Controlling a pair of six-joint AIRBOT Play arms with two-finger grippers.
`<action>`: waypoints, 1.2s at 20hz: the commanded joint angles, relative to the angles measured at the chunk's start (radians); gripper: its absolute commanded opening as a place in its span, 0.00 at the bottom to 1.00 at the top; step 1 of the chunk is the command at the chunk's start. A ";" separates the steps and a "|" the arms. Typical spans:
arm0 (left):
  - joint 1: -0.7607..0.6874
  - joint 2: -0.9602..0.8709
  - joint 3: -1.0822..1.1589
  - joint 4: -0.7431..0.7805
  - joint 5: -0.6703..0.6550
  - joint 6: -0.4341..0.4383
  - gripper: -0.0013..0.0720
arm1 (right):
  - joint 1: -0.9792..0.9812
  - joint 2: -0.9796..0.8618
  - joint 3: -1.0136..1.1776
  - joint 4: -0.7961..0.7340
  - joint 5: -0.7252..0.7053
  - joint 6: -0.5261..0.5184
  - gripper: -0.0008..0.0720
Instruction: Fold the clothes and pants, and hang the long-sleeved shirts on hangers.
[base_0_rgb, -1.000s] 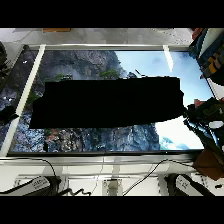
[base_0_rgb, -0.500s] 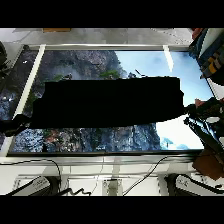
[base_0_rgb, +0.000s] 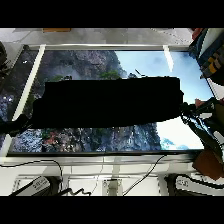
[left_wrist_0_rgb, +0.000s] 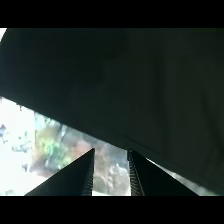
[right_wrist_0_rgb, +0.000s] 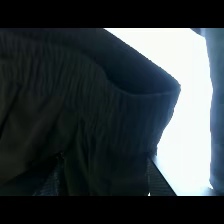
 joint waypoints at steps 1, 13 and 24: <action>-0.101 0.002 -0.001 0.227 0.017 -0.007 0.32 | 0.007 -0.008 0.003 -0.002 0.000 0.003 0.77; -0.186 0.002 -0.117 0.423 0.293 -0.495 1.00 | 0.007 -0.008 0.003 -0.002 -0.001 0.002 0.77; -0.180 -0.074 -0.183 0.247 0.565 -0.607 0.82 | 0.007 -0.008 0.003 -0.003 0.008 0.001 0.77</action>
